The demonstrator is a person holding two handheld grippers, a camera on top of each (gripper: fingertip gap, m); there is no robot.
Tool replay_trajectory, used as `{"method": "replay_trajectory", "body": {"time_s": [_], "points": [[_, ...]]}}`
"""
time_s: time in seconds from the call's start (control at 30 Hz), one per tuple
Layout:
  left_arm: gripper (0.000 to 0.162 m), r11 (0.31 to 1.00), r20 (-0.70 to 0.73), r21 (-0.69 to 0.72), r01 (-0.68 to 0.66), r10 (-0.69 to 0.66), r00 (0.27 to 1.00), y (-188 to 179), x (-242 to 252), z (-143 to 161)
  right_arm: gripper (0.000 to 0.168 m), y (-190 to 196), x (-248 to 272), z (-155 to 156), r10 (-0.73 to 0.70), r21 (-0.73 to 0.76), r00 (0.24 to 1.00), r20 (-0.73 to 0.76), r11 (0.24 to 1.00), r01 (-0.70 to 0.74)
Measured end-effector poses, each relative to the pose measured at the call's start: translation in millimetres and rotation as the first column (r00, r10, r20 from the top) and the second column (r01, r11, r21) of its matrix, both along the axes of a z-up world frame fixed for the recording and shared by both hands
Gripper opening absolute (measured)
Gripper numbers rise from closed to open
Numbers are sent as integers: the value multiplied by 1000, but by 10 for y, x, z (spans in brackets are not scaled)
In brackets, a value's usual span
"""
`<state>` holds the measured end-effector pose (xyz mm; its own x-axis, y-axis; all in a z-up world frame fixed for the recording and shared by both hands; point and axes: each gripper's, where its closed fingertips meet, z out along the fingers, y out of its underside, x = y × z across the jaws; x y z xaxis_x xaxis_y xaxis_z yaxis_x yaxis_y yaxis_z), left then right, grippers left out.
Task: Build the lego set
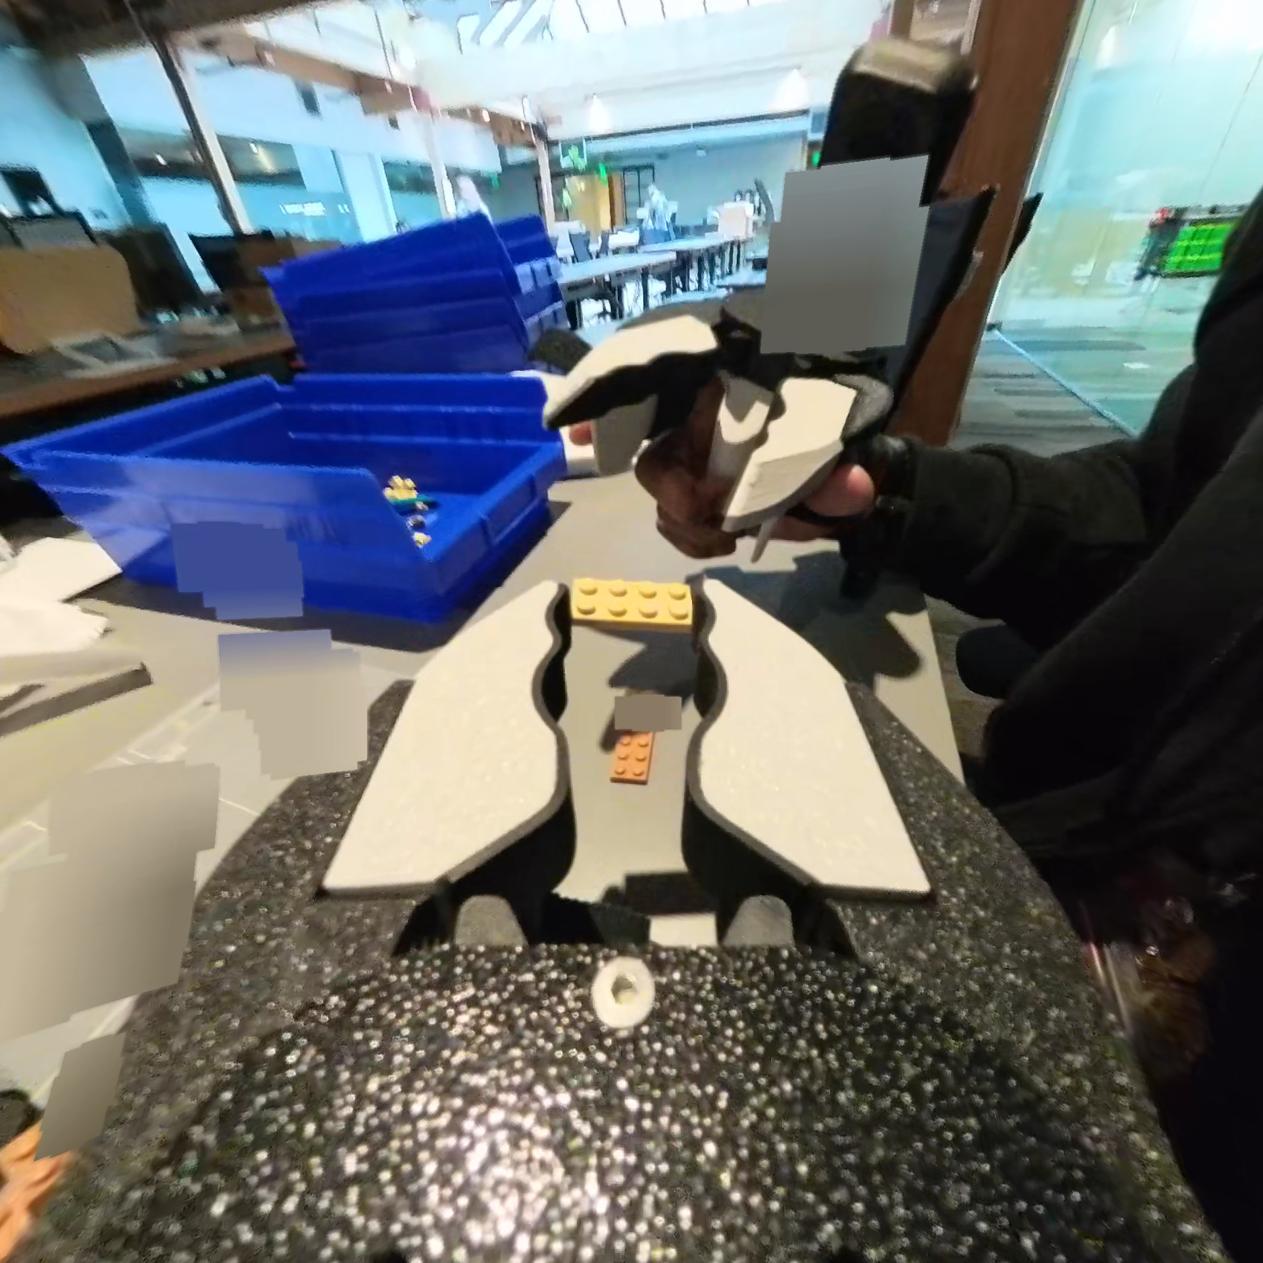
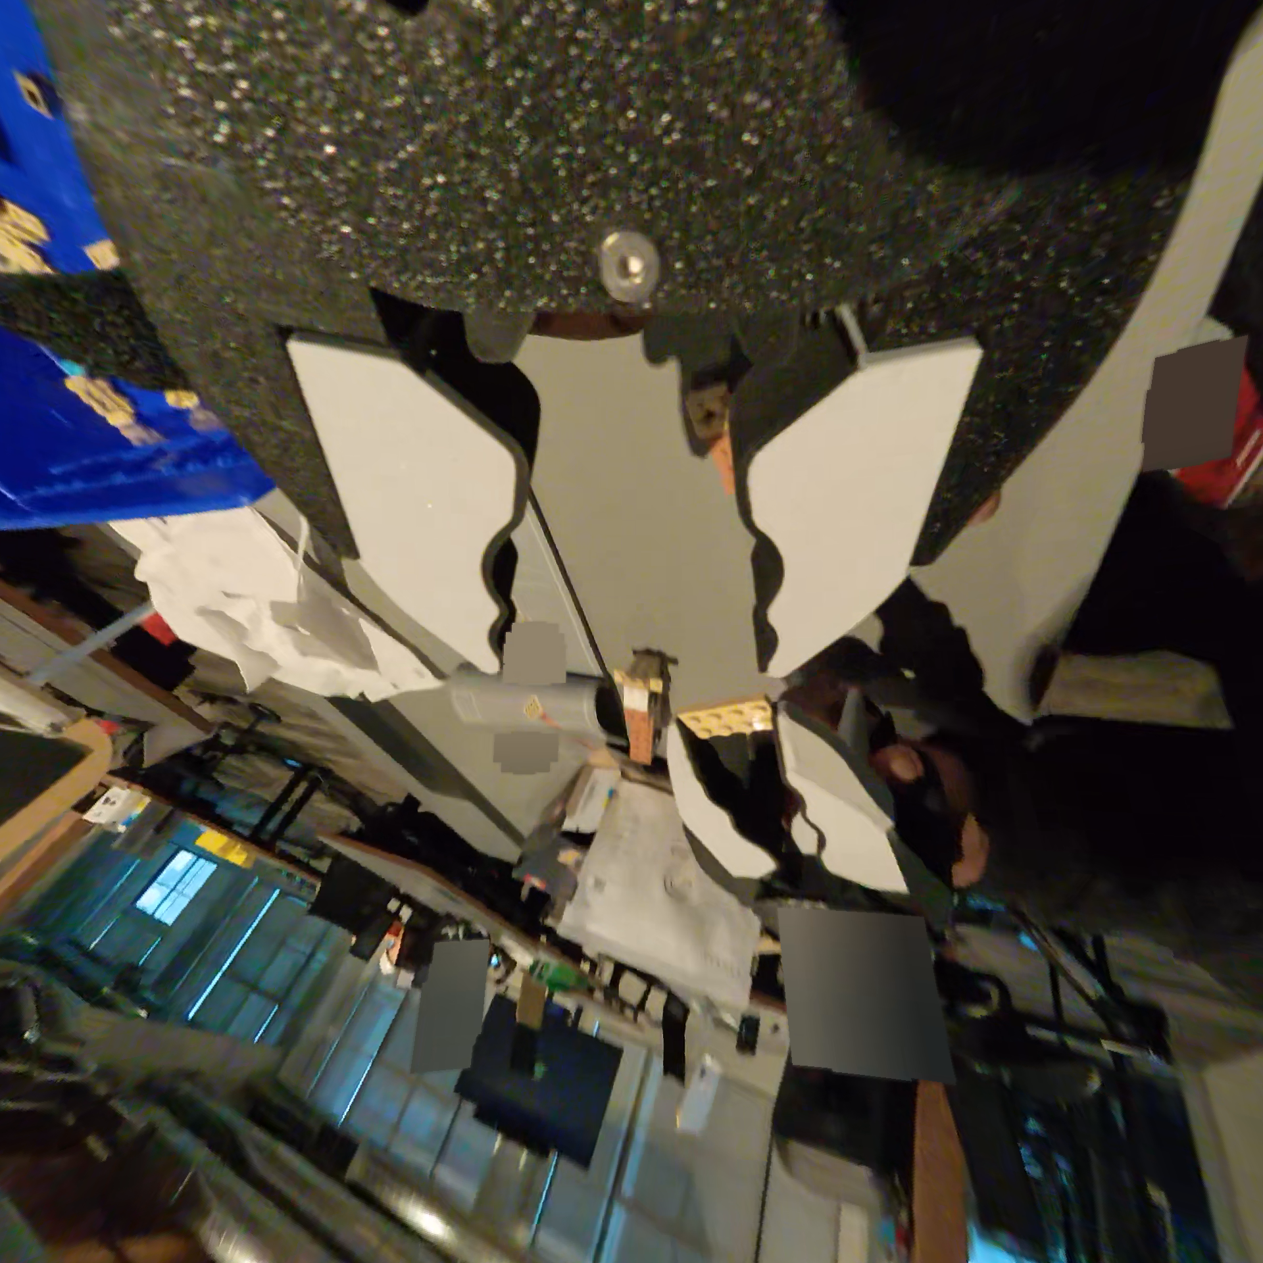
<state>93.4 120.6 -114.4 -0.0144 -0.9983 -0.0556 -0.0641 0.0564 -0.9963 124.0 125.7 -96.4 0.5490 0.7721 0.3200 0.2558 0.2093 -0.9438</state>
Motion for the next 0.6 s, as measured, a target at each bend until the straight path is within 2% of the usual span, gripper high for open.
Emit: {"method": "replay_trajectory", "body": {"time_s": [0.1,0.33,0.6], "points": [[33,1000,-58,-26,10,-11,998,-7,107,-110,72,37,157,-140,-26,-39,998,51,999,28],[33,1000,-162,-13,-7,5,987,46,339,-314,56,32,434,-345,-64,-89,994,83,993,72],[34,1000,-335,-13,12,-16,942,41,559,-569,52,-57,598,-552,-64,-142,981,185,986,91]]}}
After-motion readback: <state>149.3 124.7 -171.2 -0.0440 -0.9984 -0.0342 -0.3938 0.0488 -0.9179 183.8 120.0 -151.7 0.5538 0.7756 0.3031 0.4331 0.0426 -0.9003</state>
